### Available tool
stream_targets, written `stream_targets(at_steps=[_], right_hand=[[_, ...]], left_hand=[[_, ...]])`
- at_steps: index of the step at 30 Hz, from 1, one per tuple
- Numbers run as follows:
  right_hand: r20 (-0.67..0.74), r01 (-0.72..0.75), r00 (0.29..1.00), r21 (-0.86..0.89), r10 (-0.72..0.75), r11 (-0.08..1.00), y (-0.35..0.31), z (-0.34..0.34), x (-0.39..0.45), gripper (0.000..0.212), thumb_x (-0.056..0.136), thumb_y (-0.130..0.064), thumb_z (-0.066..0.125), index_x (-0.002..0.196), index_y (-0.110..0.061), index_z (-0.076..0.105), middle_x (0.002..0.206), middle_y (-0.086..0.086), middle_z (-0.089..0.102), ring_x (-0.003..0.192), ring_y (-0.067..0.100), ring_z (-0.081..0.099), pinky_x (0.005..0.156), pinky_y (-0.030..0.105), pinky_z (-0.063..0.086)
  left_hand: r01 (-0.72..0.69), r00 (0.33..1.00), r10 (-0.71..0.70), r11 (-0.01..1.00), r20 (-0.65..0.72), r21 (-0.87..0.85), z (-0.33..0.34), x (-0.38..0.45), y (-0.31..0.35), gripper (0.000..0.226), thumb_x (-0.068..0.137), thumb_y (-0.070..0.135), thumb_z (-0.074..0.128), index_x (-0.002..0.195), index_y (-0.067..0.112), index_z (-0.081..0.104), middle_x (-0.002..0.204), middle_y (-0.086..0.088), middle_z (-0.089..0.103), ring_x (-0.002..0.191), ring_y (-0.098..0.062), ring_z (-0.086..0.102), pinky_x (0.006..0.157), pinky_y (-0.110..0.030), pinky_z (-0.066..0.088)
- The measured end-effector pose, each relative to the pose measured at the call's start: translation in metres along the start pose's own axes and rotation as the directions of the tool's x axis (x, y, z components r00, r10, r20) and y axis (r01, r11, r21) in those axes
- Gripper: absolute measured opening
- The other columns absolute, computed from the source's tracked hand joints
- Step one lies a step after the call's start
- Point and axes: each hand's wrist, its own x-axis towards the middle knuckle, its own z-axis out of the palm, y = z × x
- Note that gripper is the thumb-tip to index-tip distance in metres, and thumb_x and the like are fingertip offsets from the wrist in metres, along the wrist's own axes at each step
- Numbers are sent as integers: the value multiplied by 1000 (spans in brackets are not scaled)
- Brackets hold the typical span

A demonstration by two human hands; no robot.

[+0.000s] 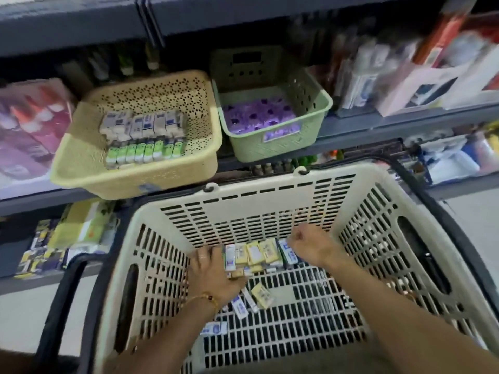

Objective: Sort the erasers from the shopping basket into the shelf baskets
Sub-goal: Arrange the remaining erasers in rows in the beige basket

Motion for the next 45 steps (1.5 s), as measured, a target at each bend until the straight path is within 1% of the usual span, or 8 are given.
stream_targets(at_steps=[5,10,14,22,28,35,40,45], right_hand=[[112,-71,991,-27,74,997,-1,20,3,46,102,-38,43,129,-2,49,132,17,53,116,31,55,86,34,44],[76,-98,993,99,90,990,5,28,9,44,101,-35,47,129,-2,49,135,19,51,117,30,54,92,34,45],[84,-134,989,181,121,974,9,31,10,68,94,-49,56,146,-9,36,151,11,36,136,29,40,106,34,35],[33,-158,987,35,157,987,7,37,4,91,76,-60,72,144,-13,33,142,13,38,132,31,42,106,38,40],[87,-152,986,126,142,980,11,34,7,72,76,-45,79,133,-16,45,129,9,52,117,26,54,100,42,47],[131,-123,986,177,100,977,19,27,12,62,80,-32,79,132,-18,48,133,8,54,118,24,55,102,43,47],[247,-203,961,308,128,929,26,15,9,71,85,-25,76,144,-21,35,120,-1,50,102,14,59,73,31,59],[244,-214,963,437,113,874,27,2,5,39,88,-16,70,122,-17,50,116,9,61,89,17,61,62,26,55]], left_hand=[[-32,986,46,996,-162,88,19,-2,-4,92,61,68,54,141,33,24,142,-1,28,131,-30,21,109,-47,27],[-73,980,102,983,-169,169,26,3,-8,89,55,71,51,133,36,25,133,-1,36,121,-26,27,100,-45,32],[-107,973,134,983,-188,149,37,8,4,94,58,72,55,137,30,26,138,-2,32,123,-26,26,106,-45,26],[-103,977,129,982,-167,160,41,2,13,83,71,63,57,140,33,22,137,1,32,123,-28,28,95,-48,36],[-95,983,109,990,-147,100,41,4,26,64,78,45,64,133,33,33,131,8,41,121,-24,29,89,-46,37],[-147,977,164,982,-136,122,42,7,16,53,78,51,61,123,35,38,119,8,44,104,-20,33,76,-39,29],[-131,991,132,991,-27,22,32,15,15,56,73,46,64,122,39,39,117,10,44,108,-20,32,78,-37,30],[-62,994,83,959,66,-276,9,17,16,46,71,41,76,106,36,48,98,4,53,107,-26,51,88,-45,49]])
